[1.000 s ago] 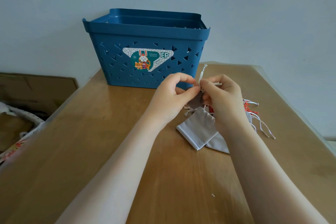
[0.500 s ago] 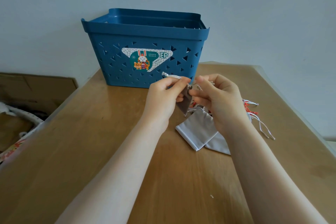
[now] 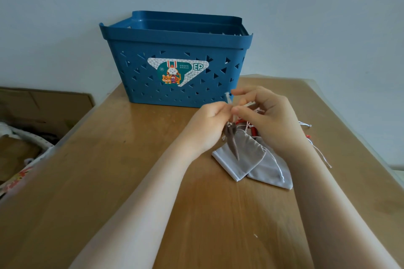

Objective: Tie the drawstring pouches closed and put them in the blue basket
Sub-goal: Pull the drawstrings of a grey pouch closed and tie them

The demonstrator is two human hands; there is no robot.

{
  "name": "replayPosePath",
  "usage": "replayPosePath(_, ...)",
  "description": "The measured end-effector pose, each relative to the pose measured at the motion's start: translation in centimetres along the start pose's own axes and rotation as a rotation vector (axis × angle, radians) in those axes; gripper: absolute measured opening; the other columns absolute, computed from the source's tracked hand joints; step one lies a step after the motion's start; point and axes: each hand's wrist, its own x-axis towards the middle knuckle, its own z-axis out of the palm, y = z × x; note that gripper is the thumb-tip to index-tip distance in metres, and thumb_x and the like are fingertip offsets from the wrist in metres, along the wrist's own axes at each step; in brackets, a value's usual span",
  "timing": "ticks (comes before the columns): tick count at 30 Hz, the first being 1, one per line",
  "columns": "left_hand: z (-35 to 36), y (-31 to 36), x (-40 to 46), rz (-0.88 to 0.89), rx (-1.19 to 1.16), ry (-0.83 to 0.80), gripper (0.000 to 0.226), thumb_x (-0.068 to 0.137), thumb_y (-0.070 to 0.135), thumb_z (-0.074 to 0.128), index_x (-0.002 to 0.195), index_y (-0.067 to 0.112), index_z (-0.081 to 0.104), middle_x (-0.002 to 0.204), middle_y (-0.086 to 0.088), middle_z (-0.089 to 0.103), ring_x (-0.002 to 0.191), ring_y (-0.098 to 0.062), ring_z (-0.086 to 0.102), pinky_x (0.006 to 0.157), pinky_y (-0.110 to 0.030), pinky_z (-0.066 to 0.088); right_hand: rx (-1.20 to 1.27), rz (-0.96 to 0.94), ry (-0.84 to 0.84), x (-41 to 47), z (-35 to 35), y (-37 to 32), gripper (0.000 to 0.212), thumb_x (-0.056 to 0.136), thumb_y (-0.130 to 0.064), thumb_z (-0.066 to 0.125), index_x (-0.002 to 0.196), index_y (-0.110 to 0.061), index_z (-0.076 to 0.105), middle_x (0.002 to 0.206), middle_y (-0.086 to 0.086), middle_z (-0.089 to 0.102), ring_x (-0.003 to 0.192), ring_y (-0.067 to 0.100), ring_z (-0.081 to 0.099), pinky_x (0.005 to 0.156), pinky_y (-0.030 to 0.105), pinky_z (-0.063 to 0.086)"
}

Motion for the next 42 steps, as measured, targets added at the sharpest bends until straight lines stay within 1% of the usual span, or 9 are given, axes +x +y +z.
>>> replayPosePath(5,-0.4,-0.1,-0.1,0.006,0.011,-0.140,0.033,0.100,0.031,0.040,0.101,0.011,0.067,0.102,-0.006,0.069,0.102,-0.017,0.061,0.093,-0.037,0.044,0.011,-0.032,-0.140,0.0,-0.1,0.6,0.013,0.084,-0.005,0.065,0.075,-0.011,0.058,0.098,-0.007,0.069,0.053,0.002,0.053,0.054,0.012,0.043)
replayPosePath(11,-0.8,0.0,-0.2,0.027,0.018,-0.131,0.023,0.081,0.033,0.052,0.082,0.014,0.065,0.079,-0.010,0.064,0.080,-0.023,0.060,0.081,-0.045,0.047,-0.156,-0.104,0.011,-0.1,0.3,0.4,0.010,0.082,-0.011,0.069,0.076,-0.007,0.062,0.062,-0.011,0.062,0.051,-0.006,0.056,0.050,0.006,0.039)
replayPosePath(16,-0.4,0.2,-0.1,0.086,0.115,-0.014,0.018,0.088,0.028,0.063,0.093,0.011,0.068,0.087,-0.002,0.071,0.083,-0.012,0.066,0.084,-0.041,0.052,-0.199,-0.108,0.080,0.0,0.6,0.3,0.012,0.082,-0.011,0.069,0.075,-0.010,0.060,0.060,-0.016,0.058,0.050,-0.008,0.053,0.050,0.007,0.038)
replayPosePath(23,-0.4,0.2,0.0,0.142,0.186,0.031,0.014,0.087,0.025,0.063,0.090,0.013,0.069,0.091,-0.005,0.067,0.086,-0.018,0.063,0.083,-0.043,0.049,-0.209,-0.079,0.133,0.1,1.3,0.1,0.014,0.080,-0.022,0.072,0.074,-0.016,0.060,0.059,-0.017,0.057,0.056,-0.001,0.055,0.054,0.010,0.041)
replayPosePath(27,-0.8,0.0,0.2,0.083,-0.037,0.033,0.029,0.082,0.037,0.062,0.079,0.009,0.067,0.083,-0.008,0.070,0.085,-0.028,0.066,0.085,-0.049,0.052,-0.084,-0.009,0.083,0.0,0.6,-0.5,0.009,0.086,-0.020,0.064,0.094,-0.016,0.062,0.070,-0.004,0.067,0.060,0.006,0.060,0.064,0.021,0.049)
replayPosePath(29,-0.8,-0.1,0.3,0.042,-0.188,0.009,0.026,0.083,0.030,0.063,0.067,0.009,0.063,0.079,-0.012,0.067,0.086,-0.034,0.066,0.088,-0.052,0.052,-0.086,-0.009,0.047,0.0,0.1,-0.6,0.014,0.086,-0.009,0.060,0.096,-0.018,0.060,0.072,-0.002,0.068,0.059,0.007,0.059,0.064,0.019,0.049)
replayPosePath(32,-0.6,0.2,0.2,-0.042,-0.373,-0.022,0.018,0.091,0.008,0.055,0.076,0.004,0.062,0.085,-0.014,0.063,0.088,-0.028,0.066,0.090,-0.044,0.053,-0.192,-0.008,-0.005,-0.1,-0.1,-0.9,0.012,0.083,-0.006,0.062,0.088,-0.017,0.065,0.074,-0.009,0.066,0.063,0.003,0.061,0.061,0.012,0.049)
replayPosePath(38,-0.7,0.2,0.0,-0.039,-0.457,-0.054,0.017,0.093,0.011,0.054,0.081,0.005,0.064,0.085,-0.011,0.066,0.082,-0.018,0.067,0.082,-0.029,0.056,-0.349,-0.048,-0.044,-0.1,-0.3,-1.4,0.007,0.080,-0.014,0.070,0.085,-0.018,0.071,0.071,-0.012,0.063,0.062,0.004,0.058,0.061,0.009,0.045)
replayPosePath(42,-0.4,0.4,-0.1,0.025,-0.316,0.086,0.015,0.091,0.014,0.059,0.080,0.008,0.068,0.071,-0.002,0.066,0.064,-0.016,0.068,0.061,-0.025,0.056,-0.403,-0.068,0.028,0.0,-0.1,-1.2,0.006,0.080,-0.009,0.067,0.079,-0.014,0.071,0.068,-0.007,0.063,0.065,0.009,0.059,0.063,0.013,0.043)
